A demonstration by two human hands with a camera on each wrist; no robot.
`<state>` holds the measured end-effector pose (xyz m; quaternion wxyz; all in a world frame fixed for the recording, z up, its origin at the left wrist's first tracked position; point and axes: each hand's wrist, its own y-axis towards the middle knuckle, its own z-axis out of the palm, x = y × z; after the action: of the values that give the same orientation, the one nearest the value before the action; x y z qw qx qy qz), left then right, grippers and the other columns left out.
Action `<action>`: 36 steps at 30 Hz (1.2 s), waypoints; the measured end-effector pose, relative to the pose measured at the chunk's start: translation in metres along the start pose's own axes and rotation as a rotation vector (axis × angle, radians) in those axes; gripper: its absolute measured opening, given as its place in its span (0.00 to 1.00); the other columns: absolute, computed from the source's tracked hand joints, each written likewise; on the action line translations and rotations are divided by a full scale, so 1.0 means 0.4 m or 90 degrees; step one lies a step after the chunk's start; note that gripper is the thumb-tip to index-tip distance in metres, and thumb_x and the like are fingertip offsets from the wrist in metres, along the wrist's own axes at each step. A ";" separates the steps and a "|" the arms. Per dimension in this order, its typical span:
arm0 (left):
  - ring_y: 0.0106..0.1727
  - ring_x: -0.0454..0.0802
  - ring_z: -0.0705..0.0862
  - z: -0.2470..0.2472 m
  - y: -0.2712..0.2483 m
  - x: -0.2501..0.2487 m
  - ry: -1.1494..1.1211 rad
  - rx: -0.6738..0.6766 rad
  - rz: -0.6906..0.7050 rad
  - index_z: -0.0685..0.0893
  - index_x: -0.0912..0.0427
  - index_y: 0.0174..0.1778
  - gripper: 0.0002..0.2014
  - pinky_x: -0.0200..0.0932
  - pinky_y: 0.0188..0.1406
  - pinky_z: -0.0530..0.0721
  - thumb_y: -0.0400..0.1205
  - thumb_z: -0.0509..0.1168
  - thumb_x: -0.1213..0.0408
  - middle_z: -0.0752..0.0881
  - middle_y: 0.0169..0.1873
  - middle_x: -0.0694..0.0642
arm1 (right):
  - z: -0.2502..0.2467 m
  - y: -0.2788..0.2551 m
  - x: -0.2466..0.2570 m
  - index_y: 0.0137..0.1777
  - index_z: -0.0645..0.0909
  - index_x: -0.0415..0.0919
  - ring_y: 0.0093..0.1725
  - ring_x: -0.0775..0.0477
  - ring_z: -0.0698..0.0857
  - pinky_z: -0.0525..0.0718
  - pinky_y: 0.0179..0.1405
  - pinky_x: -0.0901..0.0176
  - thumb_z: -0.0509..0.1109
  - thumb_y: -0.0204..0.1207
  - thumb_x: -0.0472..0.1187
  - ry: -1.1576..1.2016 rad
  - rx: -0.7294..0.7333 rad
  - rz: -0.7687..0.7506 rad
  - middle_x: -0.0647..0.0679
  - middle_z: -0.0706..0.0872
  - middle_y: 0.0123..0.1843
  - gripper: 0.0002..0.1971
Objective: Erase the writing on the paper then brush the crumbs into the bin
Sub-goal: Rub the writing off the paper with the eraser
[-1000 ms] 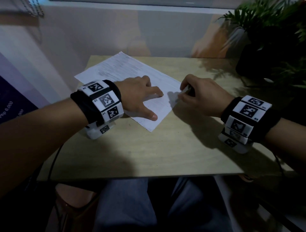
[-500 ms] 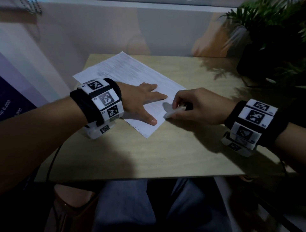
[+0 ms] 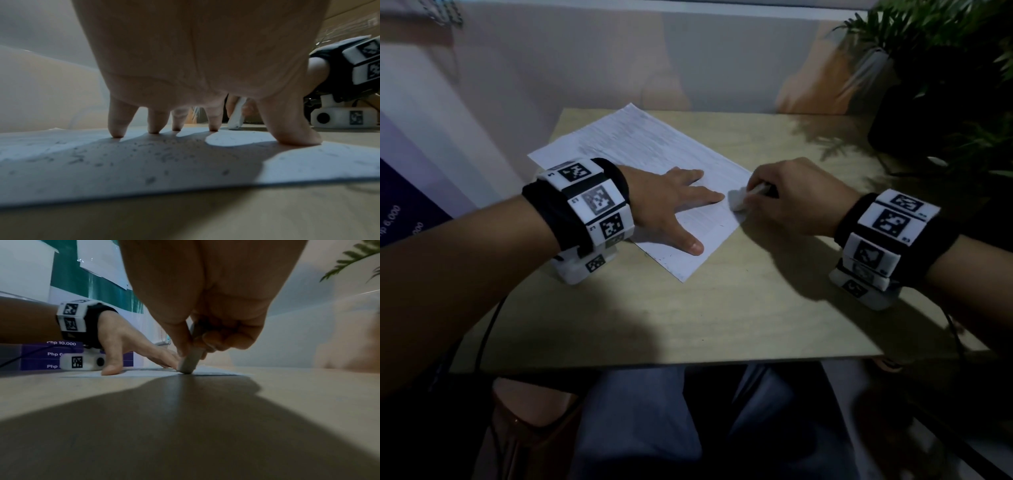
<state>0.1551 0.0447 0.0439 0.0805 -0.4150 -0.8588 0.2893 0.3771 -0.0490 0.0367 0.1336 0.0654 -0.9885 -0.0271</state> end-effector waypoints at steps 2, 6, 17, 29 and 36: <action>0.90 0.49 0.37 0.000 0.002 0.002 0.000 -0.003 0.002 0.41 0.29 0.88 0.52 0.67 0.87 0.53 0.73 0.65 0.26 0.32 0.88 0.45 | 0.010 -0.004 0.016 0.51 0.85 0.44 0.42 0.45 0.83 0.81 0.43 0.51 0.70 0.81 0.49 -0.006 0.019 -0.045 0.48 0.88 0.43 0.09; 0.90 0.48 0.36 -0.001 0.003 0.001 -0.004 -0.001 0.000 0.41 0.28 0.87 0.52 0.68 0.87 0.52 0.72 0.65 0.25 0.32 0.88 0.43 | 0.003 -0.013 0.021 0.49 0.86 0.49 0.39 0.52 0.82 0.79 0.41 0.61 0.72 0.80 0.58 0.035 0.055 -0.037 0.55 0.87 0.40 0.13; 0.90 0.51 0.44 -0.001 0.004 -0.002 0.005 -0.017 0.004 0.43 0.28 0.87 0.51 0.64 0.87 0.56 0.73 0.62 0.23 0.34 0.89 0.43 | -0.007 -0.013 0.006 0.50 0.88 0.48 0.41 0.50 0.83 0.78 0.41 0.57 0.71 0.79 0.59 0.051 0.066 -0.013 0.53 0.88 0.42 0.15; 0.91 0.54 0.44 -0.006 0.013 0.009 0.006 -0.028 -0.004 0.43 0.27 0.87 0.50 0.66 0.87 0.54 0.75 0.66 0.27 0.35 0.89 0.47 | -0.014 -0.024 -0.006 0.50 0.88 0.50 0.40 0.49 0.83 0.81 0.43 0.52 0.72 0.73 0.66 0.057 0.055 -0.020 0.54 0.88 0.40 0.20; 0.90 0.49 0.37 -0.010 0.010 0.007 0.002 -0.014 0.004 0.44 0.27 0.88 0.49 0.64 0.88 0.47 0.76 0.67 0.29 0.35 0.89 0.46 | 0.004 -0.041 0.001 0.51 0.87 0.47 0.40 0.46 0.84 0.81 0.42 0.52 0.68 0.80 0.62 0.044 0.045 -0.126 0.51 0.90 0.42 0.19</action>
<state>0.1576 0.0505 0.0445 0.0765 -0.4192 -0.8606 0.2790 0.3782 -0.0653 0.0343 0.1619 0.1684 -0.9723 -0.0031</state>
